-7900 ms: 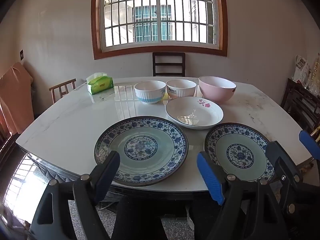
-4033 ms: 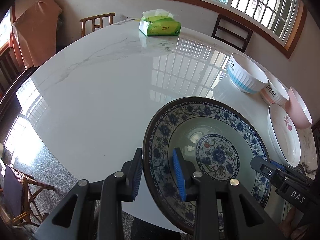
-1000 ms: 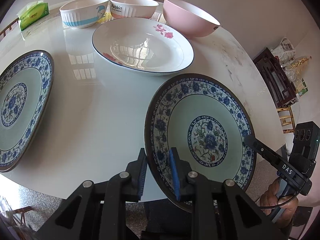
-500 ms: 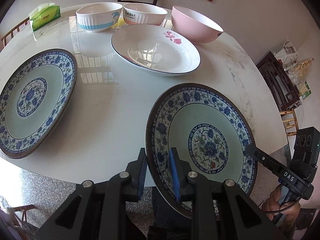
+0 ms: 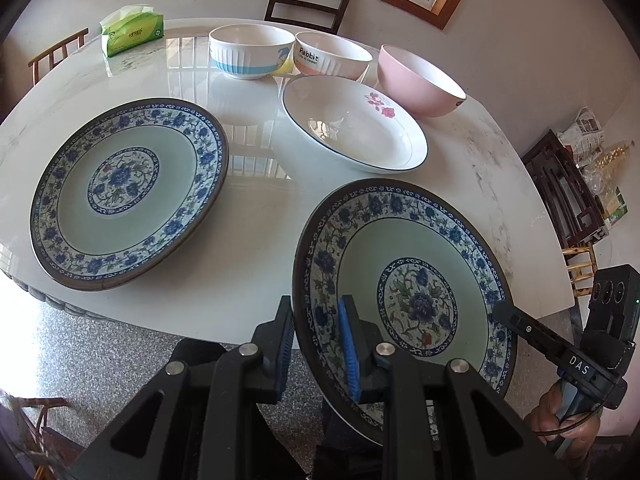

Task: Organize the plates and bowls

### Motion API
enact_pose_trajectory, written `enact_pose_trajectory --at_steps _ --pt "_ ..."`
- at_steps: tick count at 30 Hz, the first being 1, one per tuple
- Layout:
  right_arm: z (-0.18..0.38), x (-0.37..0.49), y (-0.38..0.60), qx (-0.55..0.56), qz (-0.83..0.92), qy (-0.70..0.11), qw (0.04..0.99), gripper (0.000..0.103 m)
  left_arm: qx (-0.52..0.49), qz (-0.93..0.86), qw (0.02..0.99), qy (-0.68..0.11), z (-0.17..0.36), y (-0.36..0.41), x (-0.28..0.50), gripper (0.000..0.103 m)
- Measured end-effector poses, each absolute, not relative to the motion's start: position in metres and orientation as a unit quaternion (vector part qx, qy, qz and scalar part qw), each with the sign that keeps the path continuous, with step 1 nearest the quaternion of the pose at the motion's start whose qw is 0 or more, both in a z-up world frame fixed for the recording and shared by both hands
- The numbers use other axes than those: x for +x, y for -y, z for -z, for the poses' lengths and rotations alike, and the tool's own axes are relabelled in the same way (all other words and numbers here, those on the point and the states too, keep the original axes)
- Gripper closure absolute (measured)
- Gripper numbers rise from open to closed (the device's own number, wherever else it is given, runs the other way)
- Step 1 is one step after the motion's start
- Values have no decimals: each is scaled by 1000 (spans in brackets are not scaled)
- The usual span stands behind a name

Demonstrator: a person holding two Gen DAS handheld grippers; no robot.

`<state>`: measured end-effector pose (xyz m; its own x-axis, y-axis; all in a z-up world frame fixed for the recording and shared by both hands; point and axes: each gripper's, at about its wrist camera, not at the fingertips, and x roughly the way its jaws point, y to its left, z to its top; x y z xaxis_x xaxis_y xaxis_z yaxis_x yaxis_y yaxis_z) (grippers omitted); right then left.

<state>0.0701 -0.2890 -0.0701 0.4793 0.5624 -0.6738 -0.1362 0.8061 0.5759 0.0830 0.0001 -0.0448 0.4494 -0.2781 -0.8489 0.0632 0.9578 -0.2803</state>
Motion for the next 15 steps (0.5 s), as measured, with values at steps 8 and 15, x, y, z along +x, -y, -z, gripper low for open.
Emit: enact_pose_trajectory --at_steps 8,15 --pt "61 75 259 209 -237 -464 827 88 -127 68 854 -500 38 -33 72 81" --pt "52 86 224 185 -264 -465 824 88 -147 37 862 -484 28 -70 69 81"
